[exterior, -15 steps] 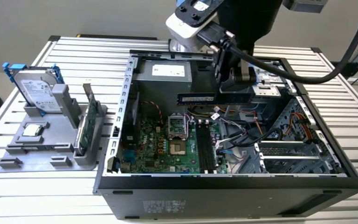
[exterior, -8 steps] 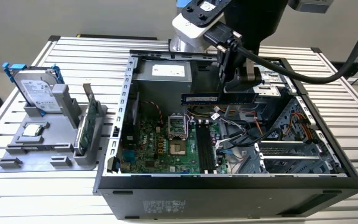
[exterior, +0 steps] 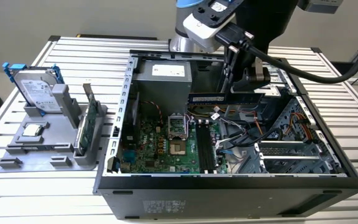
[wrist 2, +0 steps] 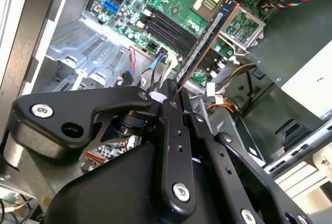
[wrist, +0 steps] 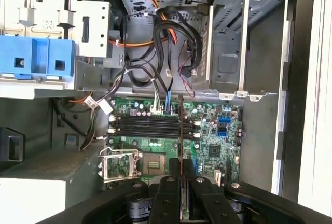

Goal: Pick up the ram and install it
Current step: 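Pick up the ram and move it above insertion slot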

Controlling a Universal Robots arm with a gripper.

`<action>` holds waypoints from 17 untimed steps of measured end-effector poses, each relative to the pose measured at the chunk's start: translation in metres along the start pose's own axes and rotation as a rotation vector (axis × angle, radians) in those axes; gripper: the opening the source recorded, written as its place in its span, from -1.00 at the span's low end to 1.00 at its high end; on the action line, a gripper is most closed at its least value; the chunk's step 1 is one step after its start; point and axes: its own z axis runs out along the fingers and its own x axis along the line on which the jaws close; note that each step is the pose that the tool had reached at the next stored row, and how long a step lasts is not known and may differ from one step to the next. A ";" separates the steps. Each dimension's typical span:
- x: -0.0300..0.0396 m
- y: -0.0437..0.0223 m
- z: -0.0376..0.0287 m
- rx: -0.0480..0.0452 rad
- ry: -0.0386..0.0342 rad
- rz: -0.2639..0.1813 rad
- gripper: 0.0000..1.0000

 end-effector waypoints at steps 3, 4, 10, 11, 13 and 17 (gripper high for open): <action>0.0000 0.0040 0.0002 0.0000 0.0000 0.000 -1.00; 0.0000 0.0053 0.0002 0.0000 -0.0001 0.001 -1.00; -0.0001 0.0118 0.0005 0.0001 -0.0001 0.001 -1.00; -0.0001 0.0123 0.0005 0.0001 -0.0001 0.001 -1.00; -0.0001 0.0126 0.0006 0.0001 -0.0001 0.001 -1.00; 0.0002 0.0128 0.0007 0.0000 0.0001 0.001 -1.00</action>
